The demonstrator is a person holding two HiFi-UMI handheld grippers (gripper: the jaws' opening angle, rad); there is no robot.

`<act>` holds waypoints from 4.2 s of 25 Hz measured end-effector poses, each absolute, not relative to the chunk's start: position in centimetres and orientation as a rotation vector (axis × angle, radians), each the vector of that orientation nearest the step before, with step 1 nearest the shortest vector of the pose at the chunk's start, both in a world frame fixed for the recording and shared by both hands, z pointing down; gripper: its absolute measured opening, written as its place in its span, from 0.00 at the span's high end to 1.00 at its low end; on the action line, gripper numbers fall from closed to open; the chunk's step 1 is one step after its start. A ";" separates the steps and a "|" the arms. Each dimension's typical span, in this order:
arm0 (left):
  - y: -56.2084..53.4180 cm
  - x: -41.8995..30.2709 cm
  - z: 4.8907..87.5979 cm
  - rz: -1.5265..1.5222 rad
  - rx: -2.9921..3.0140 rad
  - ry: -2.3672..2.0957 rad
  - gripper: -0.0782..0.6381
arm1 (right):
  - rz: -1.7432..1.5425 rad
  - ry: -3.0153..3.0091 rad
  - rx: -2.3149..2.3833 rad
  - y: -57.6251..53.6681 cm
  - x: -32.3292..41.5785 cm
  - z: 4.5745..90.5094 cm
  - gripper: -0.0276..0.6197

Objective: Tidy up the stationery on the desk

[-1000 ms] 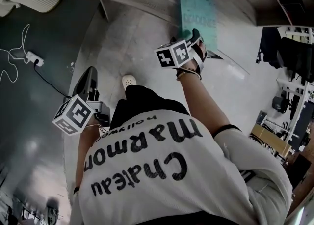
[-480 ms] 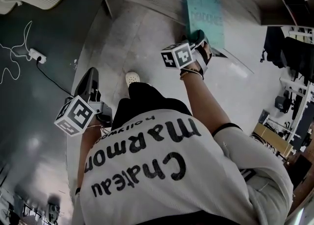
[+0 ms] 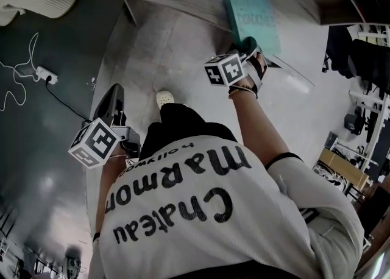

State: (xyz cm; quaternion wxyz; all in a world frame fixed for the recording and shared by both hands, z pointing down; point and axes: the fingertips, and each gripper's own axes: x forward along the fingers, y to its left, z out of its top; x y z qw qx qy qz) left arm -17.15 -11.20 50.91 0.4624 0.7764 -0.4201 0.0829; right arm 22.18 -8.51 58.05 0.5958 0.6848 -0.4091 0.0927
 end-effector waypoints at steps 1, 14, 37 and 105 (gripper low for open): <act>-11.1 -16.9 50.8 0.206 1.914 -1.030 0.87 | 0.221 -0.959 1.593 -8.5 22.4 57.8 0.54; -9.8 -15.6 49.0 0.192 1.963 -1.009 0.87 | 0.392 -1.133 1.810 -8.4 23.8 52.4 0.62; -5.1 -13.5 46.6 0.144 1.996 -1.049 0.87 | 1.116 -1.569 2.349 -5.8 28.1 44.7 0.65; -51.0 -10.2 41.1 0.484 2.362 -0.569 0.87 | 0.556 -1.868 2.837 -44.5 15.9 42.8 0.67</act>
